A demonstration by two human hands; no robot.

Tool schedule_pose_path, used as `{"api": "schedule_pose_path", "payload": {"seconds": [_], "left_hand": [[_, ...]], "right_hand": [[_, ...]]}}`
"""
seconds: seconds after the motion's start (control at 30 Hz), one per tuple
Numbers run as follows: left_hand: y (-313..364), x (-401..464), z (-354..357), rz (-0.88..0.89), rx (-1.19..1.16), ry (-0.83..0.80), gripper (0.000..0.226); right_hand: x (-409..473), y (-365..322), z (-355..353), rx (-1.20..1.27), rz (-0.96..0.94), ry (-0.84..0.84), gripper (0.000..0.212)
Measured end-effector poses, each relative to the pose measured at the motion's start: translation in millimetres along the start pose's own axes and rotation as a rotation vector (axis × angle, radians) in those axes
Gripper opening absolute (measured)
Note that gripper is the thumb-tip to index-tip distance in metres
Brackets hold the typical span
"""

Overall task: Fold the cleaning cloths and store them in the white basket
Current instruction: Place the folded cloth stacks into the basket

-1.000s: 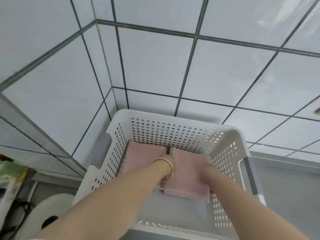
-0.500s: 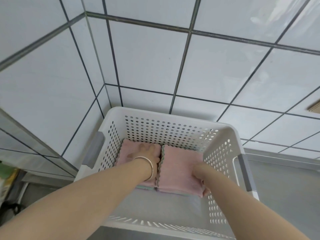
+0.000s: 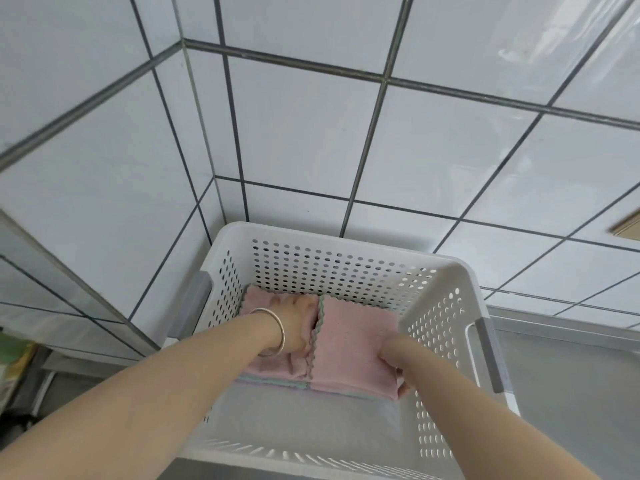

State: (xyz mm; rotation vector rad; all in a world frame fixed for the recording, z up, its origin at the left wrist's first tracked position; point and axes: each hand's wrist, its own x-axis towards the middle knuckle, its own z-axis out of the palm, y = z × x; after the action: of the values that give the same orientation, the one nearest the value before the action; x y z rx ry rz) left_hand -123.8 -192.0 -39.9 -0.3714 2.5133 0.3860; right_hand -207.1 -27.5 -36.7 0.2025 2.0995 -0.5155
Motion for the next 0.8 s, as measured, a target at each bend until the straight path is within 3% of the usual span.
{"api": "schedule_pose_path", "payload": {"seconds": [0.1,0.17,0.2,0.3,0.43,0.67,0.73,0.8], "left_hand": [[-4.2,1.2,1.2,0.015,0.099,-0.007,0.083],[-3.1,1.2,4.2,0.023,0.198,-0.046,0.093],[-1.6,1.8,7.5,0.009,0.219,-0.065,0.098],[1.7,2.5,16.9,-0.064,0.184,-0.117,0.109],[0.3,12.5,29.9,-0.108,0.190,-0.181,0.124],[2.2,18.1,30.4,-0.122,0.260,-0.207,0.123],[11.4,9.2,16.8,-0.062,0.353,-0.222,0.111],[24.6,-6.4,-4.3,-0.056,0.372,-0.185,0.088]], "right_hand": [[4.8,-2.4,-0.3,-0.407,-0.162,0.265,0.043],[-0.5,-7.4,4.8,-0.671,-0.369,0.480,0.041],[-3.2,-10.2,10.1,-0.767,-0.494,0.504,0.045],[-3.0,-11.3,30.6,-0.911,-0.725,0.317,0.071],[8.9,-7.3,44.0,-0.958,-0.649,0.156,0.096],[13.4,-16.3,54.9,-1.078,-0.546,0.145,0.094],[2.0,-22.5,46.7,-1.098,-0.568,0.175,0.085],[-22.6,-33.9,32.3,-1.163,-0.620,0.246,0.063]]}}
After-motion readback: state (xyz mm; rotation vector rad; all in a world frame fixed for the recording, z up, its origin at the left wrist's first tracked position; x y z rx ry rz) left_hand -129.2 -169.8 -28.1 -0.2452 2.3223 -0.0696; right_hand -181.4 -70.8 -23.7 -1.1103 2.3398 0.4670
